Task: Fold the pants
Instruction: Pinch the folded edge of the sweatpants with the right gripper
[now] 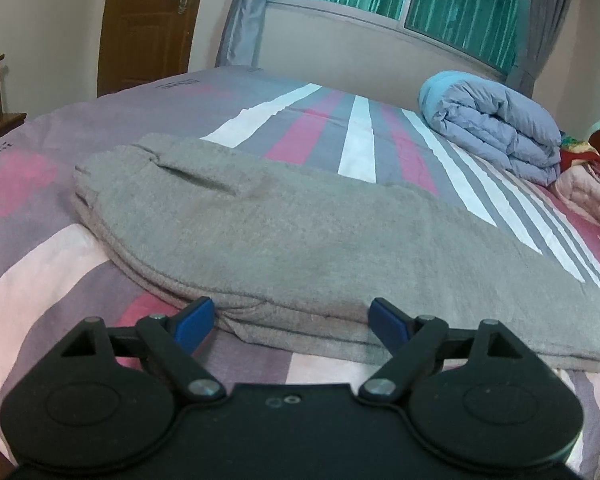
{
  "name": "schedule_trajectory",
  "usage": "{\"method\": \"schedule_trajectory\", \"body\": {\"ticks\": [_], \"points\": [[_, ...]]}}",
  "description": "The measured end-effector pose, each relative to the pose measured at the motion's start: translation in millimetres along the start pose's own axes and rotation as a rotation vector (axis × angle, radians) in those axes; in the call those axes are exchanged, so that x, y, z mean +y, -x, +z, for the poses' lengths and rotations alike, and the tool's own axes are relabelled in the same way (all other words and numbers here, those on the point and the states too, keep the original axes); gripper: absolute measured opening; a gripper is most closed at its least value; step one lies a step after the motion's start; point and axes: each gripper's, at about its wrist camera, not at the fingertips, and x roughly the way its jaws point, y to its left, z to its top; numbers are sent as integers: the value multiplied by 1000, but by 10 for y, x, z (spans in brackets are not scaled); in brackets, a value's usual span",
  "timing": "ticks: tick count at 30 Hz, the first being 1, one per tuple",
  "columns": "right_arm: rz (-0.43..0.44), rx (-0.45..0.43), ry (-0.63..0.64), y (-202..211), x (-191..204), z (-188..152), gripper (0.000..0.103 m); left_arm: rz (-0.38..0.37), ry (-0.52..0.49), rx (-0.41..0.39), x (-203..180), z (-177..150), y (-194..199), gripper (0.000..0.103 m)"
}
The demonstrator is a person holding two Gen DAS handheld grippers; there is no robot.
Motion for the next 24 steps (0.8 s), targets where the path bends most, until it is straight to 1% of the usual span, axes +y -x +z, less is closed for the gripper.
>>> {"method": "schedule_trajectory", "body": {"ticks": [3, 4, 6, 11, 14, 16, 17, 18, 19, 21, 22, 24], "points": [[52, 84, -26, -176, 68, -189, 59, -12, 4, -5, -1, -39, 78, 78], [68, 114, -22, -242, 121, -280, 59, -26, 14, -4, 1, -57, 109, 78], [84, 151, 4, -359, 218, -418, 59, -29, 16, -9, -9, -98, 164, 78], [93, 187, -14, -547, 311, -623, 59, -39, 39, -18, 4, -154, 199, 78], [89, 192, -36, -641, 293, -664, 59, -44, 58, -12, 38, -169, 189, 78], [97, 192, -58, -674, 281, -682, 59, -44, 90, -3, 100, -164, 161, 78], [95, 191, -58, -699, 291, -686, 55, -47, 105, 6, 126, -162, 146, 78], [91, 191, -63, -731, 290, -688, 48, -52, 121, 13, 155, -161, 132, 78], [97, 194, -76, -766, 301, -713, 39, -53, 132, 15, 172, -162, 126, 78], [94, 201, -100, -852, 320, -728, 39, -55, 140, 18, 186, -164, 114, 78], [73, 204, -104, -884, 315, -731, 37, -54, 140, 20, 183, -168, 112, 78], [62, 203, -124, -938, 305, -739, 34, -54, 134, 20, 175, -170, 115, 78]]}}
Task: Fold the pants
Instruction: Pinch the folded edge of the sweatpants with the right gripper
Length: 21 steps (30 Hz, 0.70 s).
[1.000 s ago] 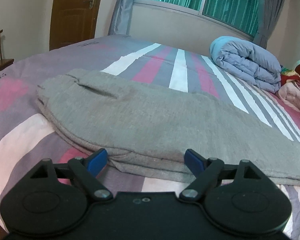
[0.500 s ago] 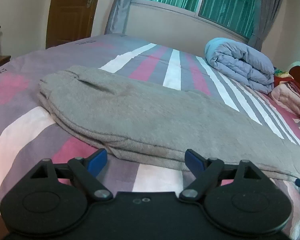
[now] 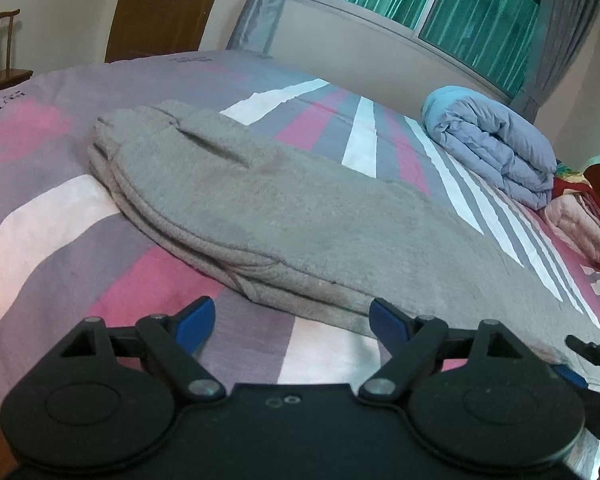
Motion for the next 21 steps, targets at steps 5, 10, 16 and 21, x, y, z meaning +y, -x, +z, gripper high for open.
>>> {"method": "schedule_trajectory", "body": {"ticks": [5, 10, 16, 21], "points": [[-43, -2, 36, -32, 12, -12, 4, -6, 9, -1, 24, -2, 6, 78], [-53, 6, 50, -54, -130, -69, 4, 0, 4, 6, -8, -5, -5, 78], [-37, 29, 62, -27, -140, -76, 3, 10, 5, 10, -35, 0, -19, 79], [-18, 39, 87, 12, -177, -114, 3, 12, -18, 13, -109, -29, -21, 79]]}}
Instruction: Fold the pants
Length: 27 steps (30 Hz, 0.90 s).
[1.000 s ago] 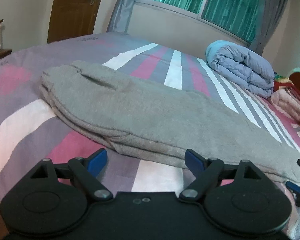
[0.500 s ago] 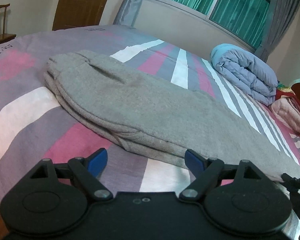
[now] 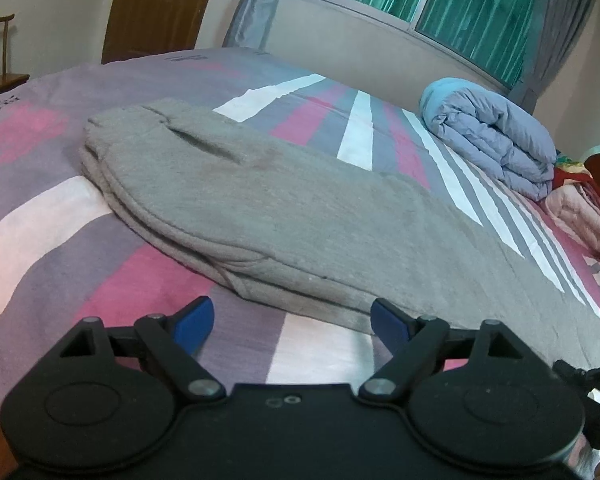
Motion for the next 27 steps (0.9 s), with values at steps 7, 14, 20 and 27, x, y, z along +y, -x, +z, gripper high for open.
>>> {"method": "schedule_trajectory", "body": {"ticks": [7, 14, 20, 27], "points": [[7, -135, -71, 596, -24, 199, 4, 1, 30, -9, 14, -4, 10, 80], [-147, -529, -187, 1793, -644, 870, 80, -3, -2, 13, -78, 4, -70, 82], [-200, -551, -231, 1951, -1055, 1322, 48, 13, -4, 21, -113, 3, -109, 82], [-148, -576, -246, 2010, -1018, 1442, 48, 41, -16, 25, -178, -1, -153, 85]]}}
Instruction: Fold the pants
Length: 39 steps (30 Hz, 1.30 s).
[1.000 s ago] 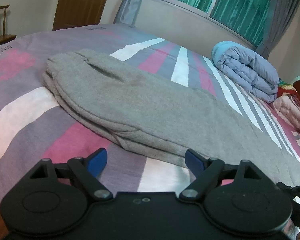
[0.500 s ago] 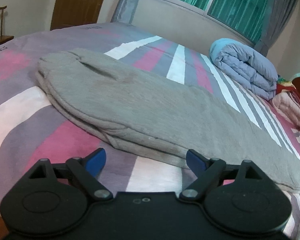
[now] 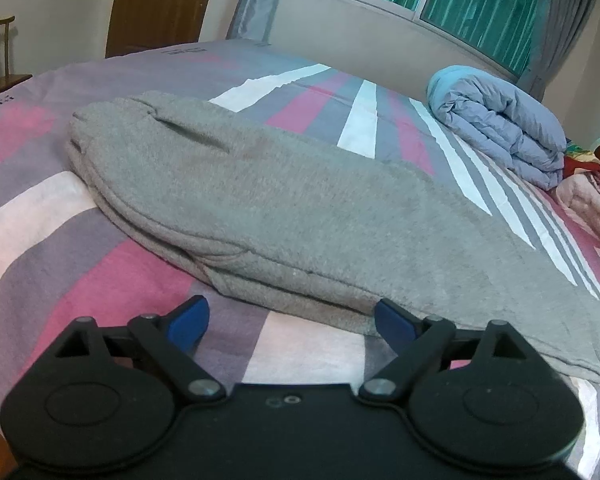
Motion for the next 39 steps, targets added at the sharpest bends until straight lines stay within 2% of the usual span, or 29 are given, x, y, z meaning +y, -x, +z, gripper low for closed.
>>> {"method": "schedule_trajectory", "body": {"ticks": [2, 4, 6, 7, 8, 14, 20, 21, 22, 23, 25, 28, 31, 32, 33, 34, 37, 39], "points": [[13, 21, 40, -19, 66, -11, 48, 7, -10, 2, -31, -3, -20, 86], [-10, 50, 20, -150, 29, 8, 48, 11, -25, 6, -55, -10, -27, 86], [-27, 75, -5, -285, -48, 25, 30, 7, -28, 5, -47, -15, -17, 87], [-44, 84, -3, -338, -69, 29, 9, 1, -23, 5, -32, -15, -10, 87], [-57, 91, 3, -382, -81, 35, 4, -5, -16, 4, -16, -13, -7, 87], [-5, 53, 83, -168, 12, 1, 4, -8, -8, 2, 4, -15, -3, 87], [-38, 88, 23, -257, -180, -2, 5, -11, -5, 4, 17, -17, 8, 87], [-36, 80, 23, -214, -155, 14, 8, -11, -3, 2, 19, -18, 12, 87], [-35, 61, 34, -143, -118, 17, 22, -10, -2, 0, 16, -20, 15, 87], [-35, 38, 40, -66, -103, 8, 40, -7, -2, -1, 8, -22, 15, 87], [-23, 12, 37, 52, -112, -10, 50, 0, -9, -3, -21, -29, 15, 87], [-25, 36, 8, -4, -171, -10, 50, 0, -47, -11, -92, -15, 32, 85], [-72, 77, 69, -183, -53, 33, 50, -22, -74, -95, -140, 74, 62, 85], [-89, 96, 108, -249, 12, 39, 46, -17, -70, -114, -149, 131, 34, 86], [-107, 112, 151, -325, 91, 38, 35, -19, -65, -114, -154, 199, -24, 86], [-132, 126, 194, -391, 155, 41, 11, -20, -63, -103, -153, 266, -110, 86], [-131, 146, 278, -435, 276, 66, 9, 30, -103, 21, -113, 343, -453, 80], [-54, 119, 339, -305, 388, 103, 9, 19, -155, 6, -119, 297, -423, 81]]}}
